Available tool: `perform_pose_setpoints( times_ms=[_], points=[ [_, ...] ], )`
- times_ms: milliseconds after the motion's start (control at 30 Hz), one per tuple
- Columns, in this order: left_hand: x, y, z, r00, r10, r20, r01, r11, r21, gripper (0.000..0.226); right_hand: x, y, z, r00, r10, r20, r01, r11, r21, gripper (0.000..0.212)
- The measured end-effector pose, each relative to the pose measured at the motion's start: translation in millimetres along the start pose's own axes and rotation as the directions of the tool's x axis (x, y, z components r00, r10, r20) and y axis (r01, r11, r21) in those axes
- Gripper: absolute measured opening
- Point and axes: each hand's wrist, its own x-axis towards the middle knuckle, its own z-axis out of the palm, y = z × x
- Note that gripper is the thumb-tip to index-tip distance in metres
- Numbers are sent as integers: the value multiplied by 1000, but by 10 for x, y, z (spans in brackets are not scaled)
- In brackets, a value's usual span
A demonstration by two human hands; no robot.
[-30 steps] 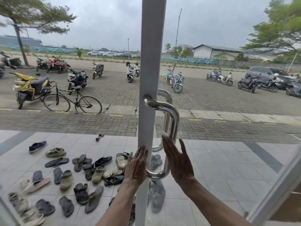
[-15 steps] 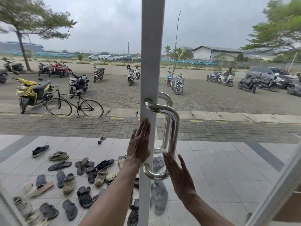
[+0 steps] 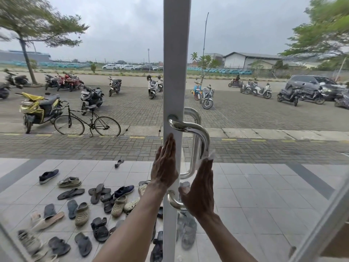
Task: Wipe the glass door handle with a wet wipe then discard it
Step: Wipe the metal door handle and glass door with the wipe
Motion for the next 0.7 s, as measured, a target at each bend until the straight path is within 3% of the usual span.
perform_pose_setpoints(
  times_ms=[100,167,267,300,400,500,600,700],
  points=[
    [-7,-20,13,1000,6,1,-6,1000,16,98,-451,97,288,960,239,145,-267,938,222,120],
    [-14,-25,22,1000,6,5,-6,1000,31,98,-621,115,329,837,467,284,-538,796,276,104],
    [-16,-17,42,1000,6,8,-7,997,73,99,-577,154,264,700,582,415,-709,639,299,74],
    [-17,-16,51,1000,7,6,-8,996,84,99,-503,147,215,695,580,425,-717,606,344,73],
    [-22,4,89,1000,-4,12,3,997,81,99,-202,68,68,809,517,279,-583,648,490,52],
    [-22,44,119,999,-34,12,33,998,58,99,-65,81,72,850,487,202,-518,696,497,71],
    [-23,48,120,999,-41,22,40,998,58,102,-268,136,184,792,546,274,-609,673,419,80],
    [-25,7,113,999,-25,31,22,997,80,101,-543,294,313,663,610,434,-748,507,429,58]
  ],
)
